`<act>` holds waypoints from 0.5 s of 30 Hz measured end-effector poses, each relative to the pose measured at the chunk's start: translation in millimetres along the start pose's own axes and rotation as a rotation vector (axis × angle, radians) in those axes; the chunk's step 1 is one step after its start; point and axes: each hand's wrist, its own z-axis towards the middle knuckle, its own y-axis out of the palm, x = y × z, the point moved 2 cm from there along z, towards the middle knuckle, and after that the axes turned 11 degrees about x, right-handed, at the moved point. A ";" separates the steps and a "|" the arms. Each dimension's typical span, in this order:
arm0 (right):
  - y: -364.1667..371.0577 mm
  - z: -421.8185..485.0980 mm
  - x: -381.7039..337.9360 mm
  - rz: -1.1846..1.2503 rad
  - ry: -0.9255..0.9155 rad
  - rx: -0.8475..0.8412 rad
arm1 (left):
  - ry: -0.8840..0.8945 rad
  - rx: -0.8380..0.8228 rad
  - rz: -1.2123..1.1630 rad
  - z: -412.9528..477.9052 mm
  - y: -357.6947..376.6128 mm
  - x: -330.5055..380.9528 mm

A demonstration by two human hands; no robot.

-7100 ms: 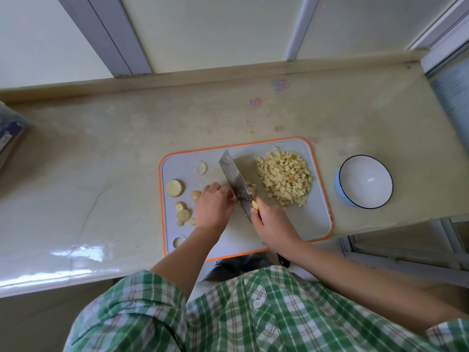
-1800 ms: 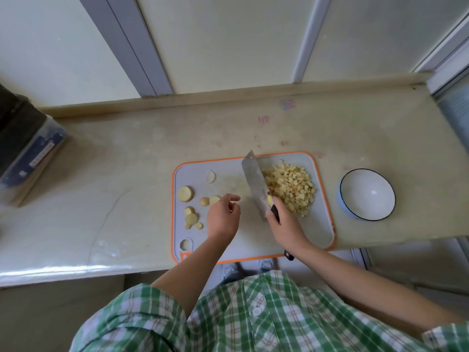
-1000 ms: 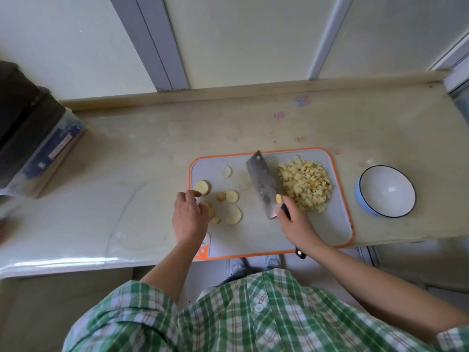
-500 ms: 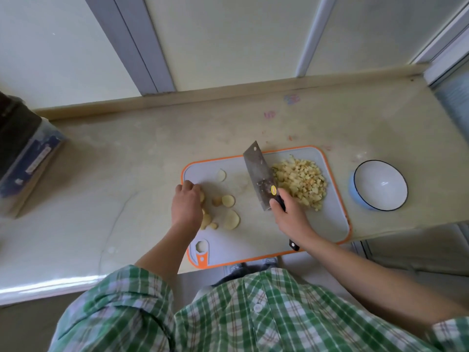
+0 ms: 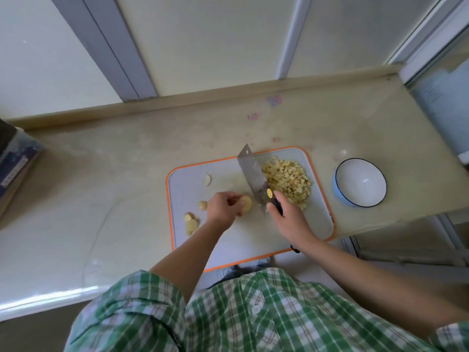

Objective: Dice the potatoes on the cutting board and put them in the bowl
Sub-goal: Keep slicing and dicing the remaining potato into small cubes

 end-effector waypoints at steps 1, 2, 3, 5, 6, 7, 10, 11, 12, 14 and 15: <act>-2.8 -1.5 1.3 -0.025 -0.007 -0.007 | 0.017 0.021 0.056 -1.7 7.5 1.1; -4.8 -2.9 3.2 -0.052 -0.014 -0.015 | 0.038 0.062 0.131 -2.7 11.7 0.8; -6.6 -4.5 5.2 -0.085 -0.021 -0.022 | 0.054 0.114 0.191 -4.2 13.0 1.3; -9.0 -7.3 8.0 -0.141 -0.034 -0.043 | 0.053 0.193 0.223 -5.1 12.4 0.0; -9.2 -8.5 8.8 -0.160 -0.032 -0.061 | 0.045 0.211 0.223 -5.3 12.2 -1.3; -9.1 -8.8 8.3 -0.176 -0.025 -0.084 | 0.034 0.217 0.225 -6.2 11.9 -1.8; -3.9 -3.5 4.4 -0.278 0.005 -0.171 | 0.028 0.232 0.213 -8.8 12.2 -3.6; -2.4 -0.5 3.0 -0.334 0.006 -0.186 | 0.030 0.236 0.209 -10.3 13.1 -3.3; -1.7 2.8 2.0 -0.376 0.000 -0.183 | 0.031 0.237 0.208 -12.1 14.8 -2.9; -3.4 7.7 -0.9 -0.379 -0.030 -0.148 | 0.019 0.232 0.202 -15.6 18.5 -1.9; -5.2 8.8 -2.9 -0.369 -0.057 -0.136 | 0.012 0.231 0.200 -16.5 20.1 -1.8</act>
